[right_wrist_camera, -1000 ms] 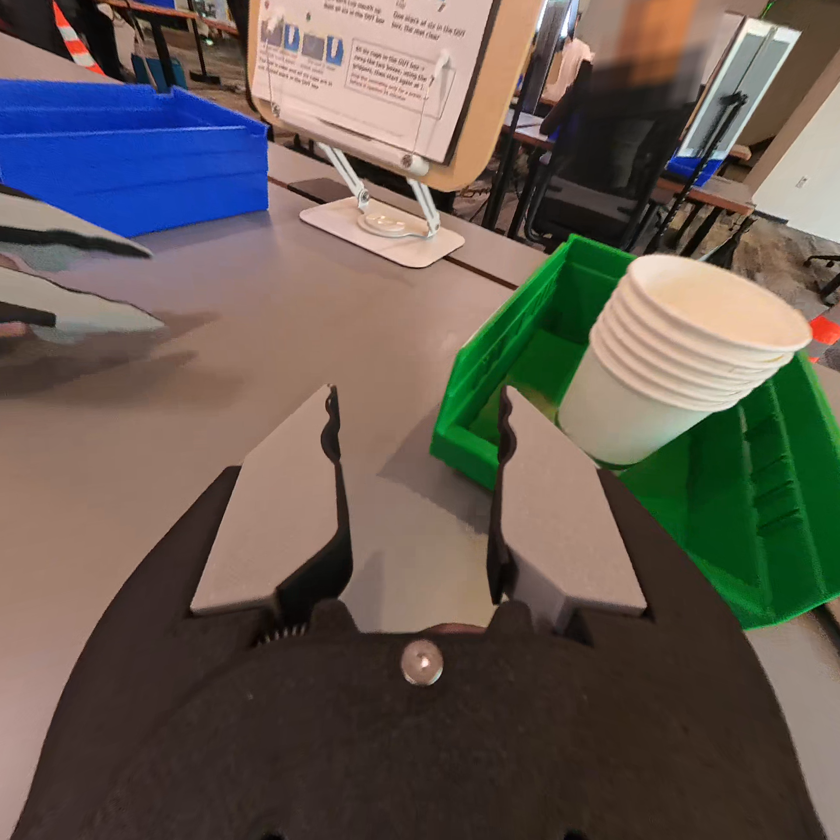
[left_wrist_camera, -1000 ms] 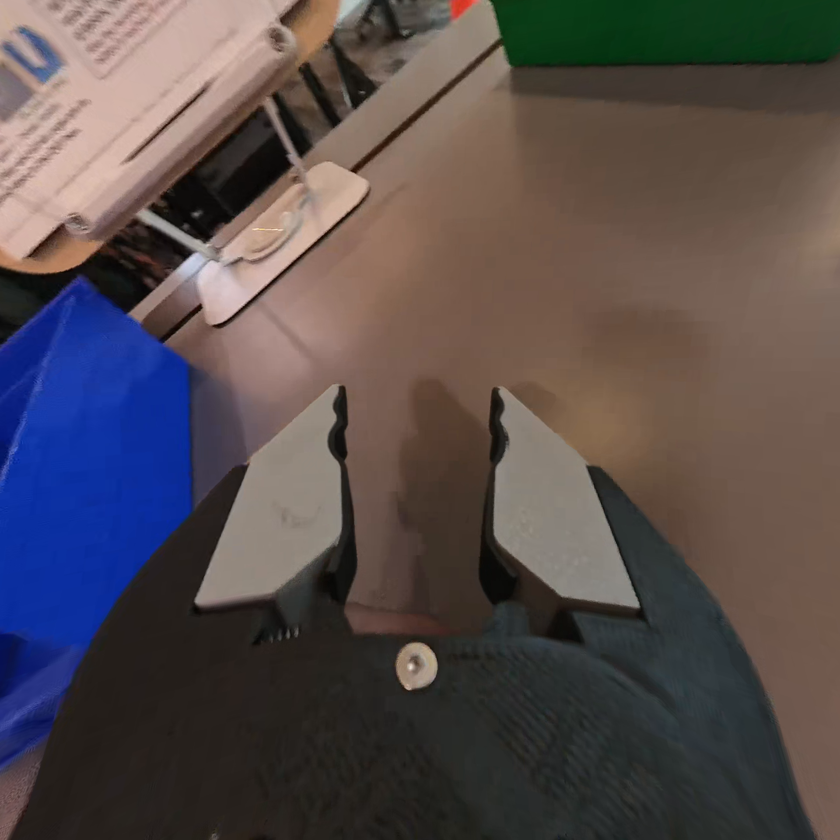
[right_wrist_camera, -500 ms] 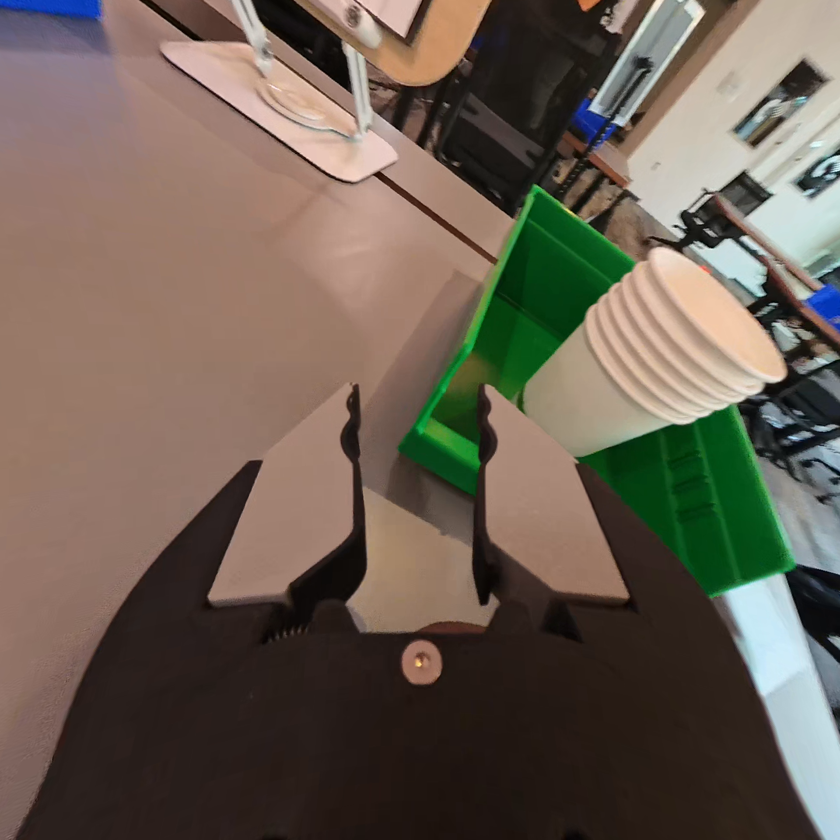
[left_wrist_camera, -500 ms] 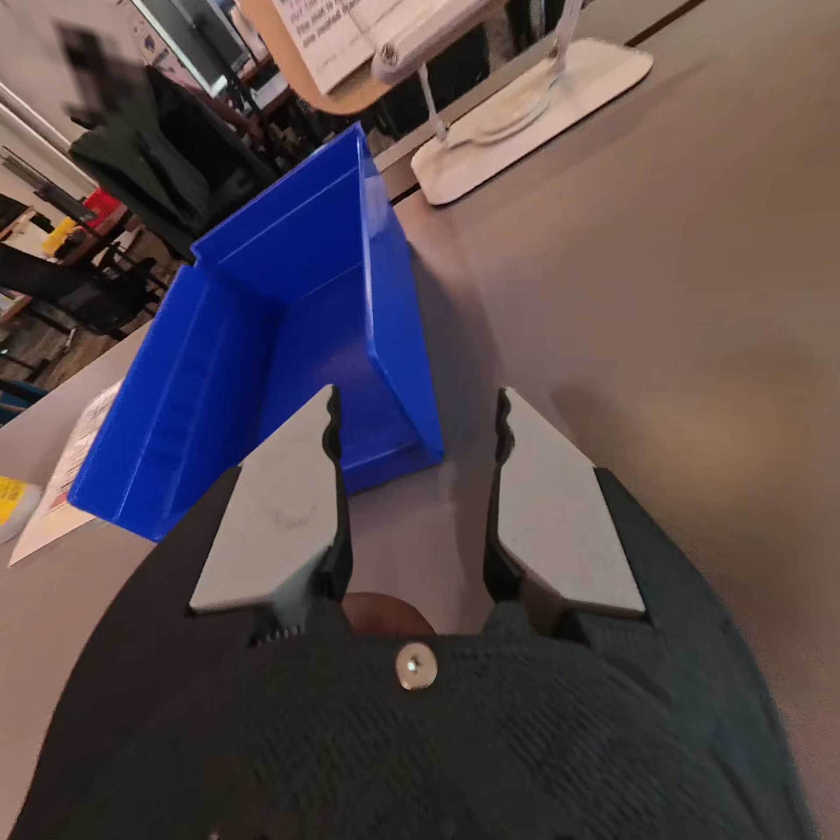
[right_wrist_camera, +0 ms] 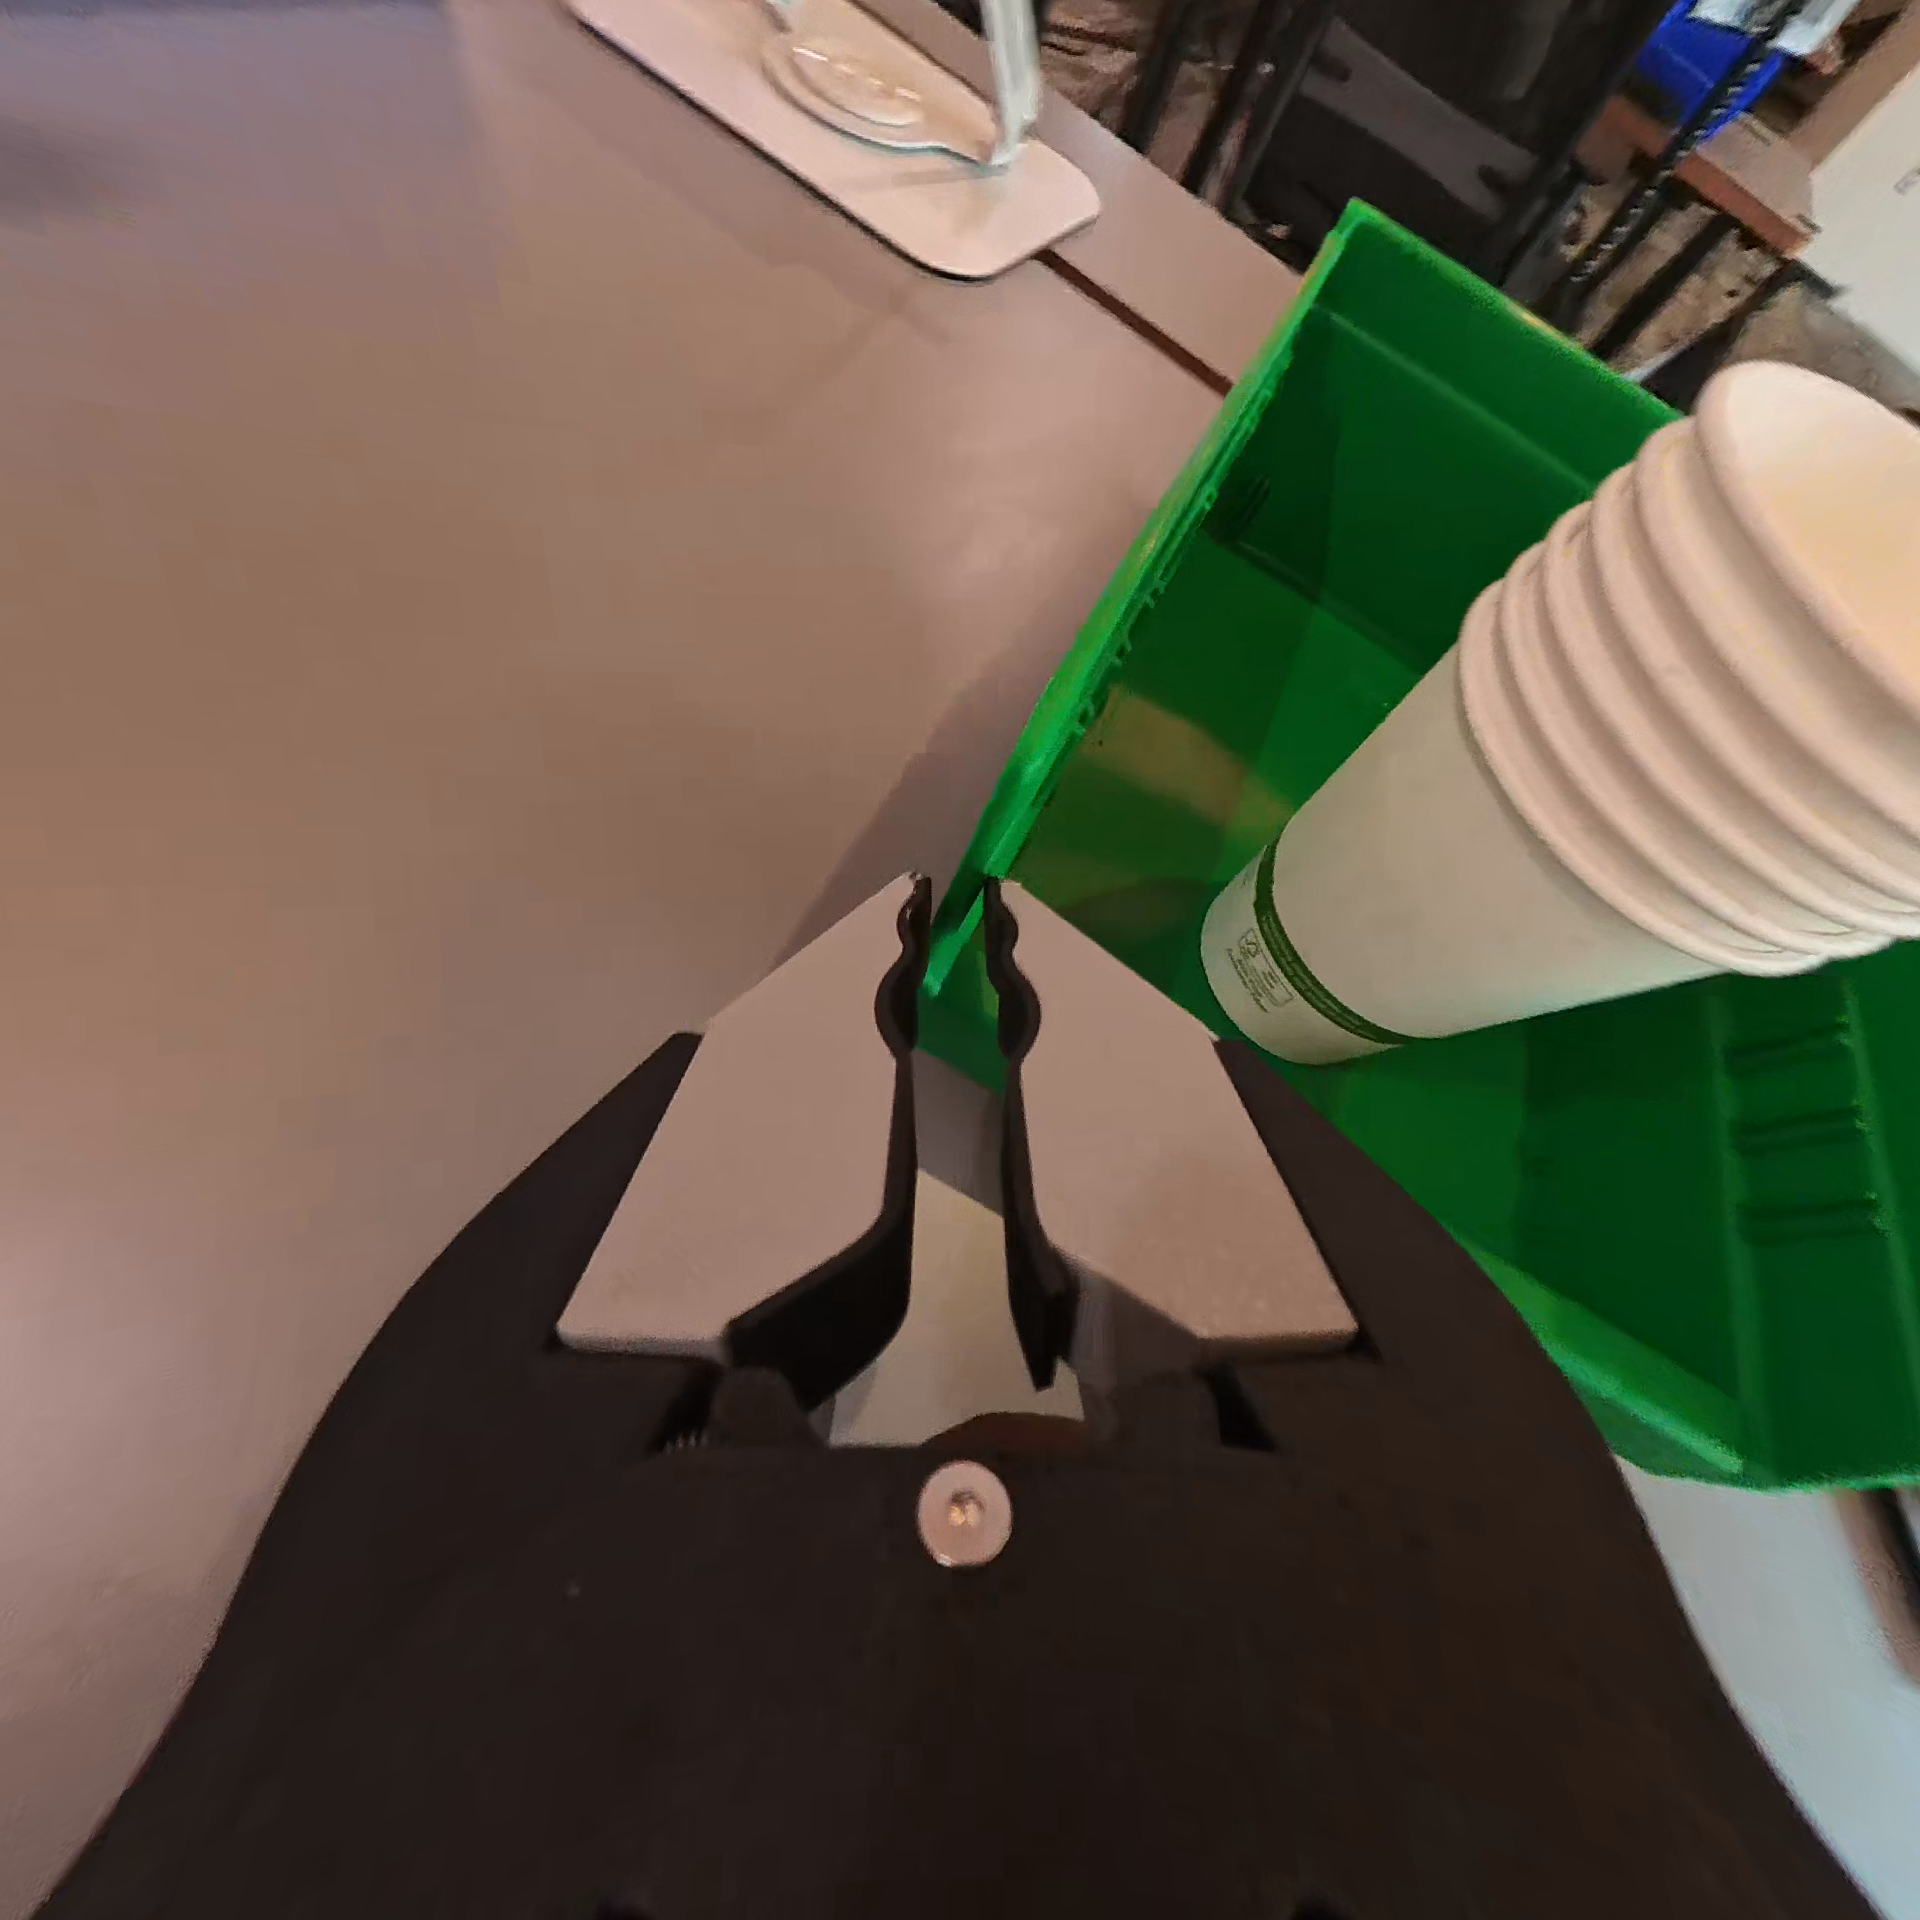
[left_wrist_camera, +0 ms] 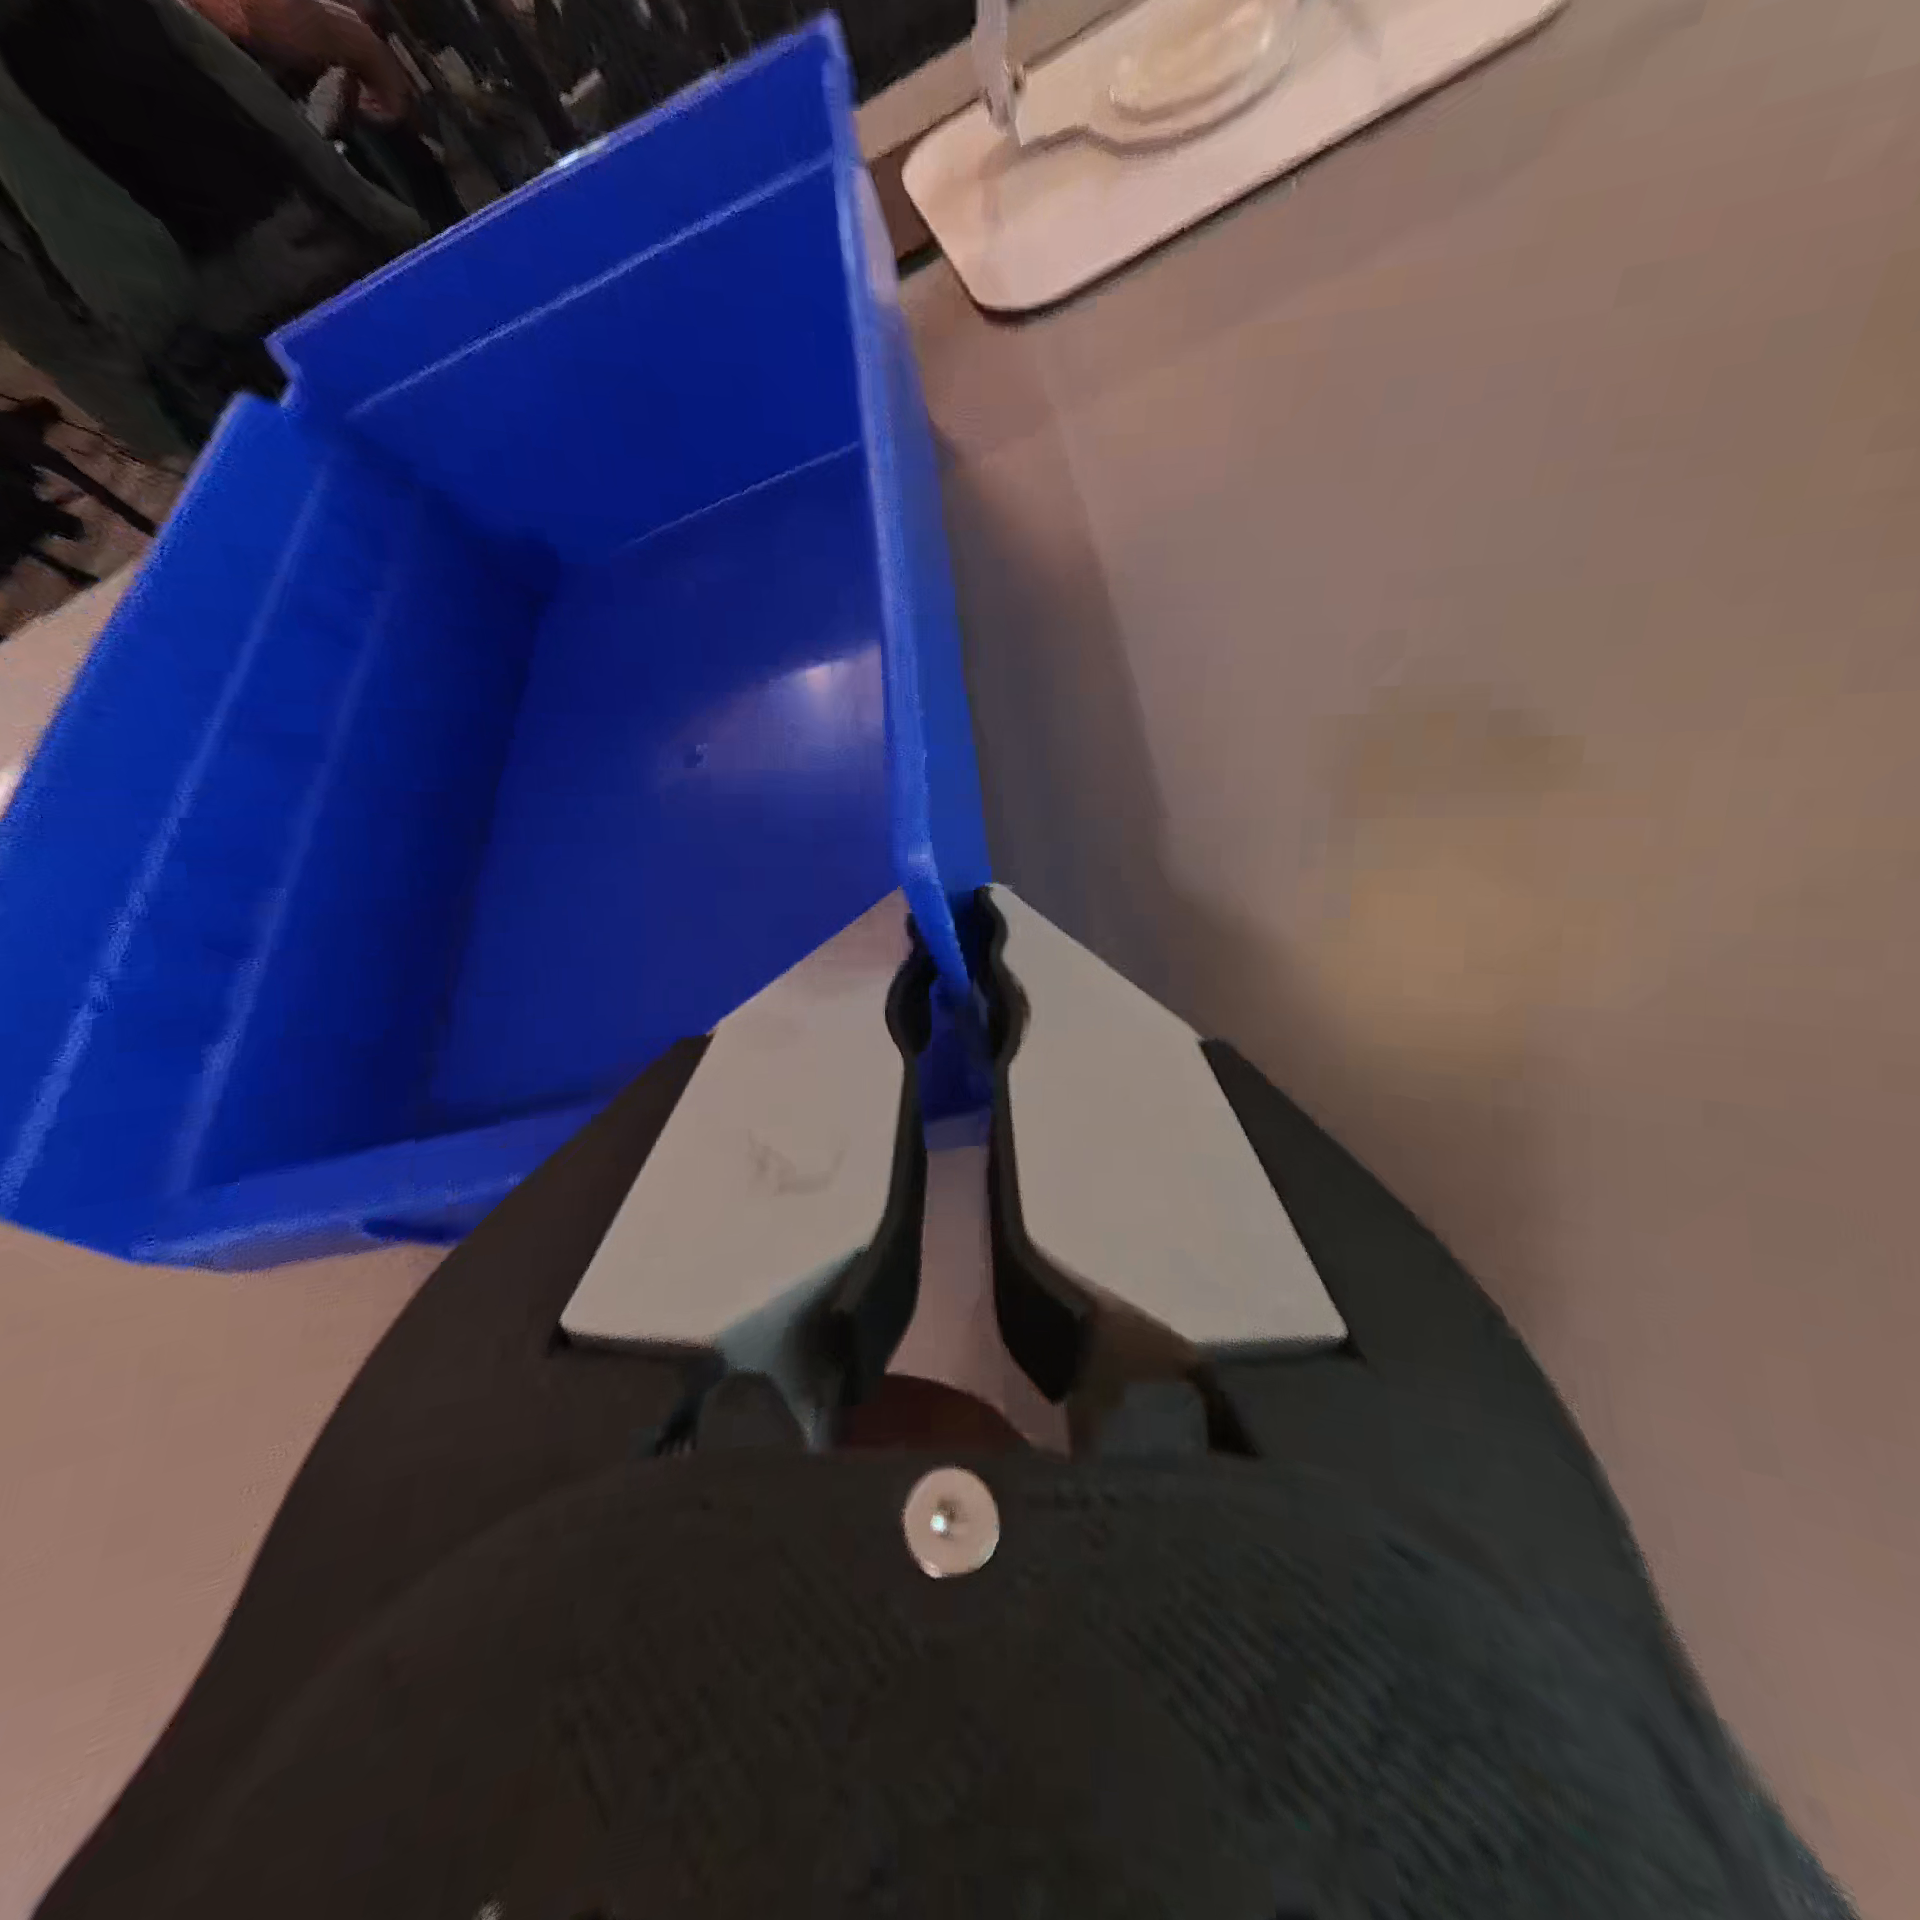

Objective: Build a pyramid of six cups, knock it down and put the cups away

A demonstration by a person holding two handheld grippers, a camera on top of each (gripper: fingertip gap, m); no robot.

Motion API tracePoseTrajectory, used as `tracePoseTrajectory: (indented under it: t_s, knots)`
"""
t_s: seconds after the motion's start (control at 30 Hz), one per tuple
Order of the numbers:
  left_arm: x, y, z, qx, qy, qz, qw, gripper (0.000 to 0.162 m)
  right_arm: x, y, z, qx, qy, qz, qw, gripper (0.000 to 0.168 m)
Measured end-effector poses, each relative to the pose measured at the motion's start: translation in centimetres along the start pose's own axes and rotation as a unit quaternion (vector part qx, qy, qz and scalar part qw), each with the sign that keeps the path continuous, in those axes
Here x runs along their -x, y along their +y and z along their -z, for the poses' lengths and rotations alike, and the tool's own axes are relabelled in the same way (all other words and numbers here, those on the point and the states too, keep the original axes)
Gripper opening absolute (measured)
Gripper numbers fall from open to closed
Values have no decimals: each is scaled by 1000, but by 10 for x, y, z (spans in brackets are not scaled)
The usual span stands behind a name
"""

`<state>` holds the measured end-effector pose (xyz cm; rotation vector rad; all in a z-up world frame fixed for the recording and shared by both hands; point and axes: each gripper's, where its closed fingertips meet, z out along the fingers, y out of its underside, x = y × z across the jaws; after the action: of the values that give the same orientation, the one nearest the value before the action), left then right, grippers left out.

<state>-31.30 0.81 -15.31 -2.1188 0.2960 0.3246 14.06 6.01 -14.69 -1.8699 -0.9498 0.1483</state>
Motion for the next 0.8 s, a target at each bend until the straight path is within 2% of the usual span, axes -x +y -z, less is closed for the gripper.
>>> tracePoseTrajectory:
  t_s: [0.13, 0.23, 0.3, 0.5, 0.67, 0.8]
  knots:
    - [22, 8, 38, -82, 47, 89, 992, 0, 65, -12, 19, -10, -81, 18, 996, 9]
    - [40, 3, 80, -147, 90, 163, 972, 0, 113, -31, 16, -33, -115, 33, 992, 11]
    - [59, -5, 108, -189, 86, 192, 959, 3, 141, -45, 10, -37, -131, 36, 990, 12]
    - [84, -16, 161, -229, 25, 163, 959, 4, 225, -88, -11, -32, -193, 48, 980, 14]
    - [87, -39, 204, -305, 34, 184, 934, 5, 322, -132, -23, -38, -288, 70, 954, 14]
    - [87, -54, 238, -343, 24, 179, 922, 5, 401, -173, -44, -57, -335, 130, 931, 14]
